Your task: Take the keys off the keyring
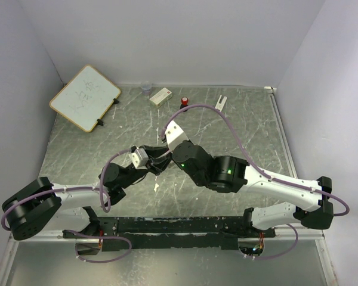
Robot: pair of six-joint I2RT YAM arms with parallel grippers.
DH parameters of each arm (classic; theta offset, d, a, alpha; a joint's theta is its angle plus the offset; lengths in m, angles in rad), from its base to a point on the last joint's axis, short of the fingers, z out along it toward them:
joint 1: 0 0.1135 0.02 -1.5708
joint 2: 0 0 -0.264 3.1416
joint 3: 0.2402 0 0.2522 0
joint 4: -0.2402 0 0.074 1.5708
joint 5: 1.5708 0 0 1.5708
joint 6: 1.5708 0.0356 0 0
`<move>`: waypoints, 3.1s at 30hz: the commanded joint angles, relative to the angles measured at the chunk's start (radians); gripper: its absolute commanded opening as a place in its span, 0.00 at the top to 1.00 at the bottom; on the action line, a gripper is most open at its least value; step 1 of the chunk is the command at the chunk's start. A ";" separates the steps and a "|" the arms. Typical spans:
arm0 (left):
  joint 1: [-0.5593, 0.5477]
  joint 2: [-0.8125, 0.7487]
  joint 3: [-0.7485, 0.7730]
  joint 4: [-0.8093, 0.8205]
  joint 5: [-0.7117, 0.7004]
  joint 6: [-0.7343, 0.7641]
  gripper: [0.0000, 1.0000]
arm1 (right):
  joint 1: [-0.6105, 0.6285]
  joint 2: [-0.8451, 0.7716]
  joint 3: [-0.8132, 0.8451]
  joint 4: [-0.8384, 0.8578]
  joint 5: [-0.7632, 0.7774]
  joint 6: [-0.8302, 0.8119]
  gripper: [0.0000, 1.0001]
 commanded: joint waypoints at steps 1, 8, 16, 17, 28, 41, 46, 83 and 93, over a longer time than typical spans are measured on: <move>-0.009 0.003 0.026 0.058 -0.011 0.008 0.58 | 0.009 0.004 0.013 0.032 0.017 -0.012 1.00; -0.010 0.019 0.038 0.059 -0.008 0.005 0.59 | 0.012 0.007 0.016 0.034 0.021 -0.012 1.00; -0.012 0.038 0.040 0.070 -0.015 0.002 0.62 | 0.015 0.010 0.010 0.047 0.021 -0.017 1.00; -0.013 0.040 0.040 0.070 -0.018 0.002 0.62 | 0.015 0.010 0.008 0.048 0.021 -0.018 1.00; -0.020 0.031 0.033 0.084 -0.044 0.013 0.65 | 0.015 0.006 -0.004 0.059 0.021 -0.020 1.00; -0.025 0.021 0.022 0.092 -0.057 0.021 0.77 | 0.015 0.013 -0.006 0.063 0.026 -0.023 1.00; -0.026 0.007 0.024 0.070 -0.055 0.034 0.83 | 0.015 0.008 -0.009 0.067 0.028 -0.023 1.00; -0.060 -0.072 -0.026 -0.033 -0.082 0.170 0.84 | 0.015 -0.013 0.013 0.029 0.083 0.000 1.00; -0.060 -0.041 -0.016 0.007 -0.070 0.139 0.80 | 0.015 -0.006 0.011 0.035 0.071 -0.003 1.00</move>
